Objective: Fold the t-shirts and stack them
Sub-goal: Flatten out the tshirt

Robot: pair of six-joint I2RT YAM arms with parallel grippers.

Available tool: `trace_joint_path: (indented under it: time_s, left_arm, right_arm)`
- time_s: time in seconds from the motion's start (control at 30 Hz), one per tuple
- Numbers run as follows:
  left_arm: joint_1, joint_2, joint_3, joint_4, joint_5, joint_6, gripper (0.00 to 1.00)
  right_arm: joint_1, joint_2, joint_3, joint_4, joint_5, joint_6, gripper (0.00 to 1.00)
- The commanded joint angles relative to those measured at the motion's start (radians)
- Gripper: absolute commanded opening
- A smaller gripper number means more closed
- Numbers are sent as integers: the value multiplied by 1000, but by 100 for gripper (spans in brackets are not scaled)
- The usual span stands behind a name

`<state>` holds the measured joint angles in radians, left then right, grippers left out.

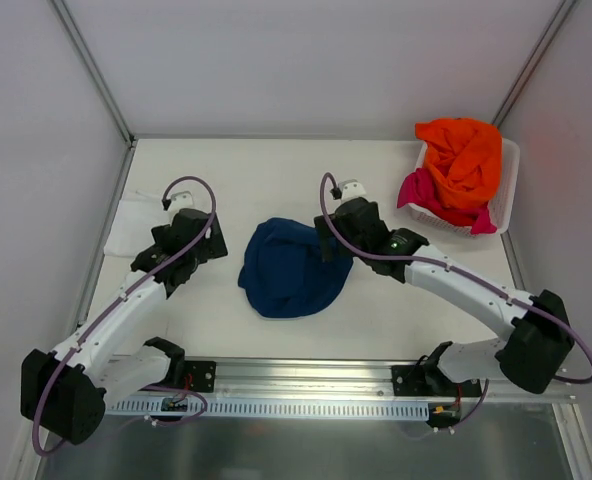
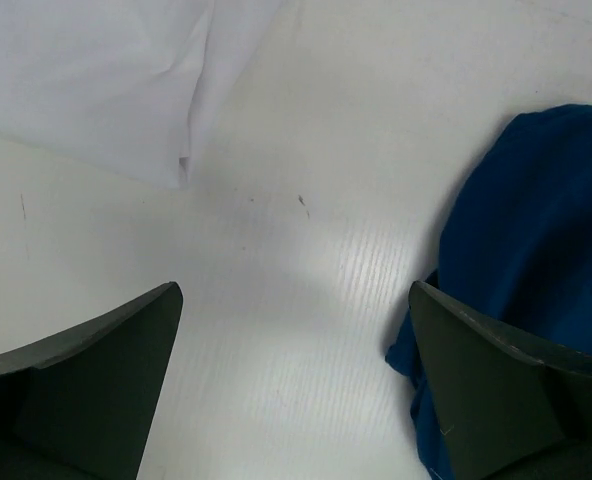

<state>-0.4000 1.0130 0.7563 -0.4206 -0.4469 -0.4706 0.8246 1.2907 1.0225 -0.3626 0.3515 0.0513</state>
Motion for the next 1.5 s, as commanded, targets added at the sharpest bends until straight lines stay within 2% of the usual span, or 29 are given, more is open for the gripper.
trace_joint_path:
  time_s: [0.0, 0.23, 0.33, 0.5, 0.53, 0.63, 0.67, 0.93, 1.17, 1.37, 1.47]
  left_arm:
    - [-8, -76, -37, 80, -17, 22, 99]
    - [-8, -131, -84, 167, 89, 67, 99]
    - [-8, -117, -95, 192, 138, 76, 99]
    - [-7, -108, -118, 206, 142, 73, 99]
    - [-8, -108, -127, 209, 143, 72, 99]
    - [-8, -106, -138, 218, 145, 70, 99]
    - [-8, -103, -141, 220, 148, 69, 99]
    - [-8, -85, -158, 244, 175, 52, 99]
    - [-8, -48, -156, 250, 200, 38, 99]
    - [-7, -54, -166, 253, 212, 24, 99]
    - [-8, -53, -167, 253, 220, 23, 99]
  right_arm:
    - [2, 59, 102, 62, 32, -71, 100]
    - [-10, 368, 371, 125, -38, -168, 100]
    - [-42, 509, 509, 102, -124, -142, 99]
    - [-76, 668, 622, 63, -215, -84, 96]
    - [-77, 705, 636, 62, -233, -71, 90]
    - [-79, 748, 645, 51, -241, -54, 87]
    - [-79, 762, 643, 48, -250, -53, 83]
    - [-78, 693, 556, 77, -304, 9, 82]
    - [-61, 633, 637, 7, -374, 21, 84]
    - [-35, 621, 599, 16, -370, 36, 84]
    - [-19, 628, 571, 39, -394, 58, 80]
